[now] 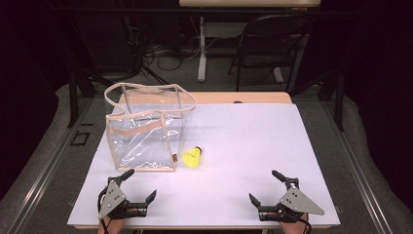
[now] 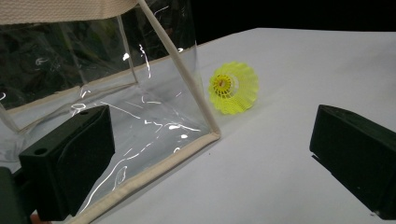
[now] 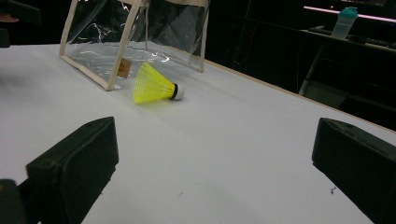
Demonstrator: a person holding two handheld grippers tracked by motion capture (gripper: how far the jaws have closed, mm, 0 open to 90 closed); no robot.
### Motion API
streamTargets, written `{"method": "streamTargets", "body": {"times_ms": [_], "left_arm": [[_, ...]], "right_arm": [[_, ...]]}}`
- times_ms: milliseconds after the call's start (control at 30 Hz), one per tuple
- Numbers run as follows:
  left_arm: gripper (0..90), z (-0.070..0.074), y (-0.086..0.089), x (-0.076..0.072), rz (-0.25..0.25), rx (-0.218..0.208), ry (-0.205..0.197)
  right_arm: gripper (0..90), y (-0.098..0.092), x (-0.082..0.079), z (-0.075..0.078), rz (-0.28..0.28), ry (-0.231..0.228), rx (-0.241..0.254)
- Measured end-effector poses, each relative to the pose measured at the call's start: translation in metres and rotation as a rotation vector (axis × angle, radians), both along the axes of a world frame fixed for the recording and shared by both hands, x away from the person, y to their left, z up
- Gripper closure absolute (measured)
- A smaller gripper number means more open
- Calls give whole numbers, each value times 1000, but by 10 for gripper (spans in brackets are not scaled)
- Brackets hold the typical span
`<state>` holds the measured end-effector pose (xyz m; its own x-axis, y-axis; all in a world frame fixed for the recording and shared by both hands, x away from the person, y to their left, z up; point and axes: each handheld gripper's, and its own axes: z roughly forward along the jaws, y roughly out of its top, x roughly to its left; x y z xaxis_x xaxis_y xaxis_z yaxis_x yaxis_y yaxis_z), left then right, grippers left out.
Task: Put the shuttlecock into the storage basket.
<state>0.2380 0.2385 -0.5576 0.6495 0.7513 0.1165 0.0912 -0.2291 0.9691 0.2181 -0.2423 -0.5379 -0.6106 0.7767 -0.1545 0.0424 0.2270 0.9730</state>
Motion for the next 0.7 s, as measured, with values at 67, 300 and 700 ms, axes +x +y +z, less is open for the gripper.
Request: {"method": "streamTargets", "body": {"times_ms": [67, 300, 700], "left_arm": [[2, 0, -1, 0, -2, 4, 2], [2, 0, -5, -1, -6, 6, 0], [2, -1, -15, -1, -33, 27, 14]], "right_arm": [[1, 0, 1, 0, 4, -1, -1], [2, 1, 2, 0, 13, 5, -3], [4, 6, 4, 0, 15, 13, -14]]}}
